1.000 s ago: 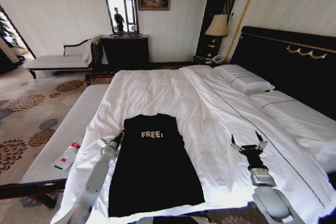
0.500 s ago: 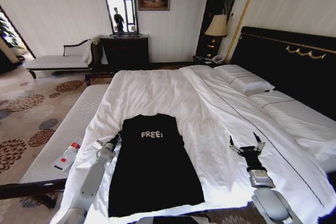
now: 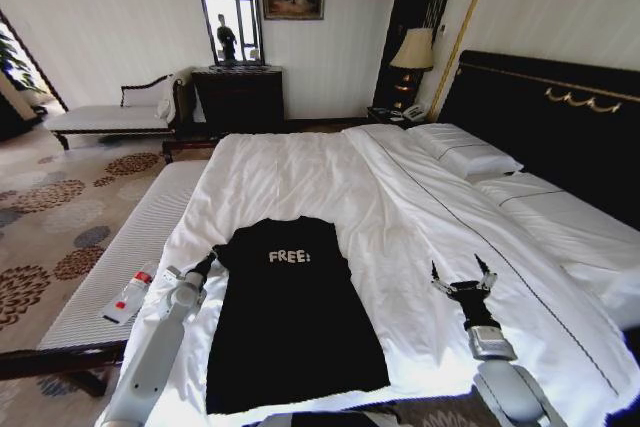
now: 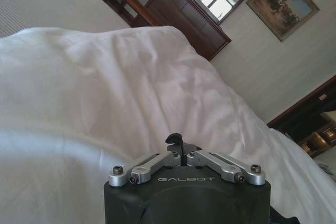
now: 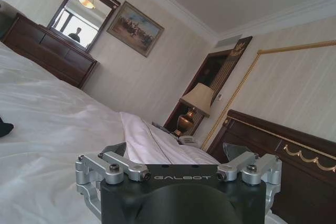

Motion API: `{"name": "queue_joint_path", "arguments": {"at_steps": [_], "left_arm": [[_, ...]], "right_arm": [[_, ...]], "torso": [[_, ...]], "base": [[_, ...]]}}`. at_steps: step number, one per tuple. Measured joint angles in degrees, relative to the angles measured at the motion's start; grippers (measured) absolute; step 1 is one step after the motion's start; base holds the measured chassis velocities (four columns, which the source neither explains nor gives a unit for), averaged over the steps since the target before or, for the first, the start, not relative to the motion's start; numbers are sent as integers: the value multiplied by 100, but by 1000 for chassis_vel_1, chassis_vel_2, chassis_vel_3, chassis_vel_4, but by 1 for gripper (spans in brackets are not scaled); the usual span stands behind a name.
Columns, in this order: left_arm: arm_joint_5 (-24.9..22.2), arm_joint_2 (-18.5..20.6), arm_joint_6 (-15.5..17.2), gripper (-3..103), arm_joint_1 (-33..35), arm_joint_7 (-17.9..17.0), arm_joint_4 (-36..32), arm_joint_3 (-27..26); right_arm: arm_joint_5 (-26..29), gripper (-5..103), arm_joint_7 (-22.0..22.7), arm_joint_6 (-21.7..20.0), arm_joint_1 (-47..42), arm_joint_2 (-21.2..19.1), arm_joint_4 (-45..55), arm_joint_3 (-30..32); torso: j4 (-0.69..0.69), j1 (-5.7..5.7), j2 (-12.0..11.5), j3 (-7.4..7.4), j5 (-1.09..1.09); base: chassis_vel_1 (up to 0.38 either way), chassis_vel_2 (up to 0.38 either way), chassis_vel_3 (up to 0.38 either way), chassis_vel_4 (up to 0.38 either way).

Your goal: Fold the clothes on the bed.

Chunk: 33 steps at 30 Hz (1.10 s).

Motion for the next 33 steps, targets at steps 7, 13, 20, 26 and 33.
{"name": "queue_joint_path", "arguments": {"at_steps": [7, 13, 20, 26, 33], "left_arm": [[181, 64, -147, 0, 382, -13, -454, -442], [179, 76, -187, 0, 393, -59, -383, -599], [102, 121, -147, 0, 168, -99, -118, -470], [585, 66, -140, 0, 16, -159, -235, -109], [1369, 16, -90, 0, -142, -255, -615, 378]], "right_arm": [[-12, 100, -16, 4, 52, 22, -20, -59], [-23, 100, -23, 17, 39, 17, -20, -68], [-58, 100, -26, 67, -16, 37, -13, -62], [-79, 100, -31, 95, -50, 66, -15, -59], [-77, 100, -36, 97, -42, 70, -23, -76]], "torso": [[-1, 0, 0, 0, 2], [-2, 0, 0, 0, 1], [-2, 0, 0, 0, 2], [0, 0, 0, 0, 1], [-1, 0, 0, 1, 3]], "base": [[0, 0, 0, 0], [0, 0, 0, 0], [0, 0, 0, 0], [0, 0, 0, 0], [0, 0, 0, 0]]}}
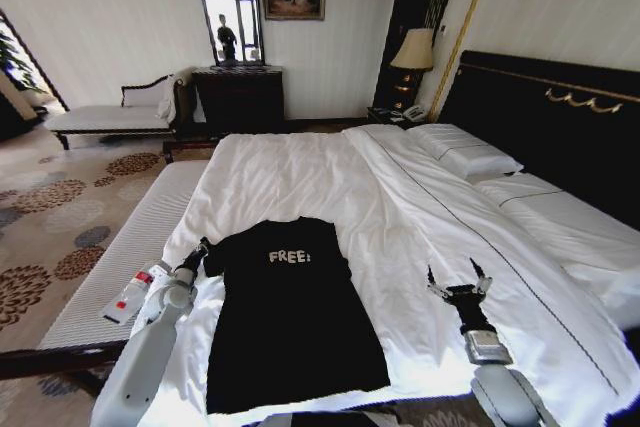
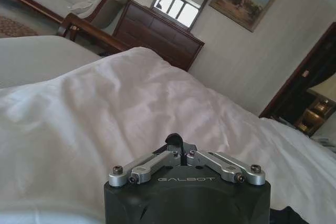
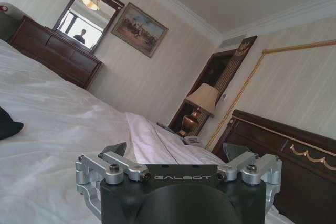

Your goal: Fold the clothes on the bed.

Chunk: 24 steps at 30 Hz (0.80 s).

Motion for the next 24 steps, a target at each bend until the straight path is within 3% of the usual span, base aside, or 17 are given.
{"name": "queue_joint_path", "arguments": {"at_steps": [3, 7, 24], "left_arm": [[537, 65, -12, 0, -99, 0, -147, 510], [861, 101, -39, 0, -147, 5, -136, 948], [1186, -159, -147, 0, -708, -308, 530, 1939]], "right_arm": [[14, 100, -1, 19, 7, -37, -22, 1], [39, 100, -1, 25, 35, -58, -25, 3], [-38, 100, -66, 98, 22, 98, -24, -54]], "torso": [[0, 0, 0, 0, 0], [0, 0, 0, 0, -1], [0, 0, 0, 0, -1]], "base": [[0, 0, 0, 0], [0, 0, 0, 0], [0, 0, 0, 0]]}}
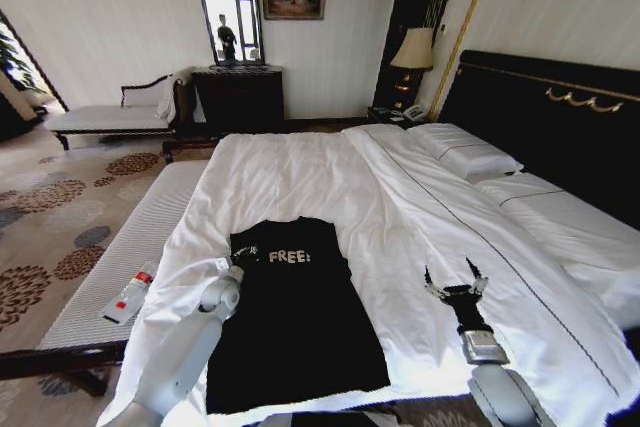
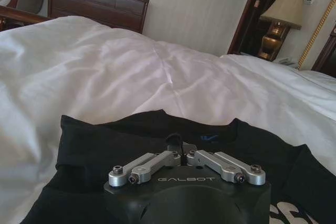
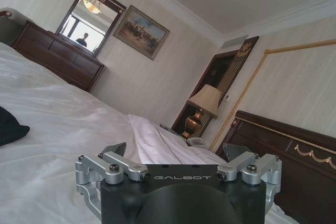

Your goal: Fold the clothes on the bed.

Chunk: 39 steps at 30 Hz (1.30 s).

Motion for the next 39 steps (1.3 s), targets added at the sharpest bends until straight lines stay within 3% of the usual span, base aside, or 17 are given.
{"name": "queue_joint_path", "arguments": {"at_steps": [14, 25, 29, 31, 39], "left_arm": [[219, -321, -80, 0, -280, -98, 525, 333], [392, -44, -129, 0, 41, 53, 555, 501], [406, -103, -118, -2, 142, -90, 506, 491], [363, -179, -71, 9, 156, -218, 456, 463], [520, -6, -18, 30, 301, -416, -165, 297]], "right_arm": [[-27, 100, -6, 37, -37, 16, 7, 14], [-11, 100, -6, 51, -5, -15, 11, 21], [-4, 100, -12, 39, 7, -14, 11, 8], [31, 100, -35, 37, 12, -14, 12, 11], [-11, 100, 93, -120, 123, -12, -15, -10]], "torso": [[-2, 0, 0, 0, 0], [1, 0, 0, 0, 0], [1, 0, 0, -1, 0], [-1, 0, 0, -1, -2], [-3, 0, 0, 0, -2]], "base": [[0, 0, 0, 0], [0, 0, 0, 0], [0, 0, 0, 0], [0, 0, 0, 0], [0, 0, 0, 0]]}}
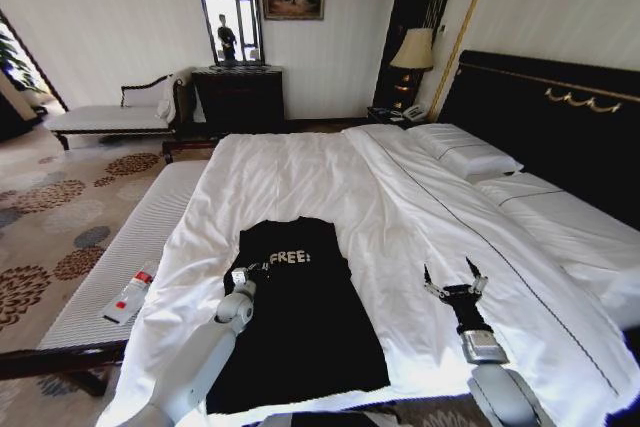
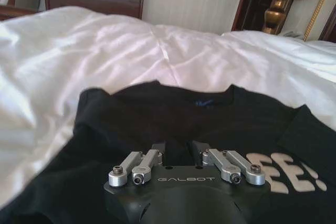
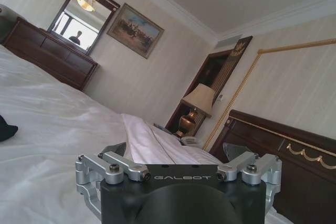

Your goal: Fold the clothes on the bed.

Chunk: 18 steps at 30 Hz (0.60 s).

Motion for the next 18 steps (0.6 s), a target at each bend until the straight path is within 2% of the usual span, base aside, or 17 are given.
{"name": "queue_joint_path", "arguments": {"at_steps": [1, 3, 8, 10, 12, 14, 16, 18], "left_arm": [[22, 130, 9, 41, 152, -16, -283, -154], [16, 238, 18, 41, 297, -17, -506, -293], [40, 745, -116, 68, 1043, 21, -1403, -1031], [5, 766, -123, 68, 1057, 14, -1446, -1060], [-304, 835, -125, 79, 1019, -53, -1533, -1170], [-713, 879, -77, 89, 877, -123, -1420, -1312], [-747, 884, -72, 89, 860, -128, -1399, -1322], [-1250, 929, 16, 98, 571, -123, -994, -1437]], "right_arm": [[-6, 100, 28, -44, 50, 10, -24, -21], [12, 100, 33, -61, 96, 9, -37, -54], [122, 100, -145, -94, 205, 17, -102, -261], [127, 100, -157, -98, 204, 34, -99, -269], [144, 100, -168, -208, 230, 77, -77, -342], [294, 100, -152, -348, 419, -84, -122, -474], [317, 100, -150, -360, 437, -101, -130, -485], [716, 100, -100, -550, 806, -424, -298, -720]], "torso": [[1, 0, 0, 0, 1], [6, 0, 0, 0, 2], [9, -1, 0, 0, 0], [9, -1, 0, 0, 1], [-5, -1, 0, 0, -1], [2, -1, 0, 0, 0], [3, -1, 0, 0, 1], [5, 0, 0, 0, 1]], "base": [[0, 0, 0, 0], [0, 0, 0, 0], [0, 0, 0, 0], [0, 0, 0, 0], [0, 0, 0, 0], [0, 0, 0, 0], [0, 0, 0, 0], [0, 0, 0, 0]]}}
